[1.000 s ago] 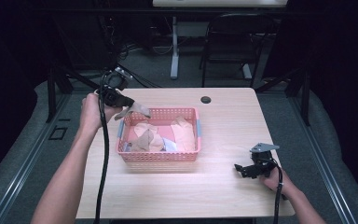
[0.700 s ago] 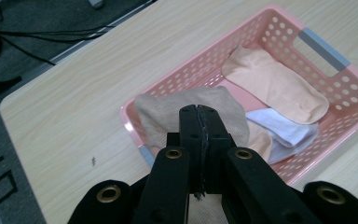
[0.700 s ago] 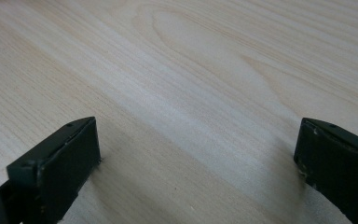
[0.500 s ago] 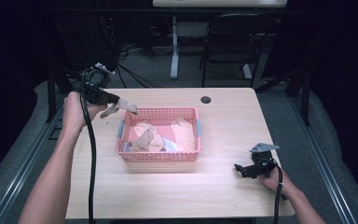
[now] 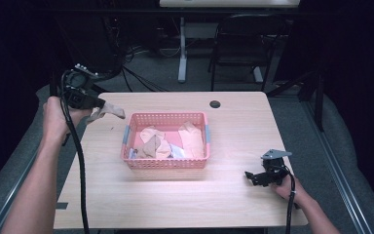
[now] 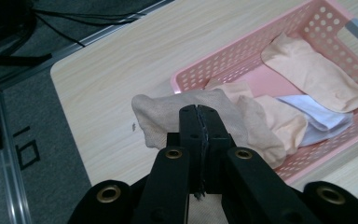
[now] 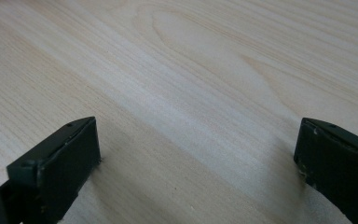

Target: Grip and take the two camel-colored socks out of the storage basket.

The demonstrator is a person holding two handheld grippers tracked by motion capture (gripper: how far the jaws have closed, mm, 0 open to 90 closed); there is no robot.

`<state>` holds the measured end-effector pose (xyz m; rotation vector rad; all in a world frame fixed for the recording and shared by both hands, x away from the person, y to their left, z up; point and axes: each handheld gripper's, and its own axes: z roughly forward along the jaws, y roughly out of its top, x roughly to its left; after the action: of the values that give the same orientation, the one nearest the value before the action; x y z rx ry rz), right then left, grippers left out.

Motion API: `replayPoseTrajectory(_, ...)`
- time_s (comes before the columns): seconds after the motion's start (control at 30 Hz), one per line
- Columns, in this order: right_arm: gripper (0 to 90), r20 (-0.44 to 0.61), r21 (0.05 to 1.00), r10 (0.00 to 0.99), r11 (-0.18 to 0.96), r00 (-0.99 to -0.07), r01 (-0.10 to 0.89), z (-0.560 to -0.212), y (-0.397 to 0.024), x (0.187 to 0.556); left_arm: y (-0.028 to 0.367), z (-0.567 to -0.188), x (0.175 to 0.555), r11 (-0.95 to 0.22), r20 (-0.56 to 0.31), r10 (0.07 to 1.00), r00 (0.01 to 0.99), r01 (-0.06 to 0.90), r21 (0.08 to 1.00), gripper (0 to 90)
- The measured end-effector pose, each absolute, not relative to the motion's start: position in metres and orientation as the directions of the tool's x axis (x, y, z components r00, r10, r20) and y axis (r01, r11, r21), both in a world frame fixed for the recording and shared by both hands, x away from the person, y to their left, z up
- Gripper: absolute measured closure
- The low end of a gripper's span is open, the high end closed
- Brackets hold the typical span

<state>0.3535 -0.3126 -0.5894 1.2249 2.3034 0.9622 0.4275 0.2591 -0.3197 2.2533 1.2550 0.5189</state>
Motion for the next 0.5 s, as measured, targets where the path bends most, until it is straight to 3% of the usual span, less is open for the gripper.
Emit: replayPoseTrajectory(0.5,0.0,0.002,0.710,0.829,0.393,-0.560,0.584,-0.589,-0.313,0.353,0.286,-0.336,0.424,-0.400,0.083,0.894,0.440,0.701,0.590,89.6)
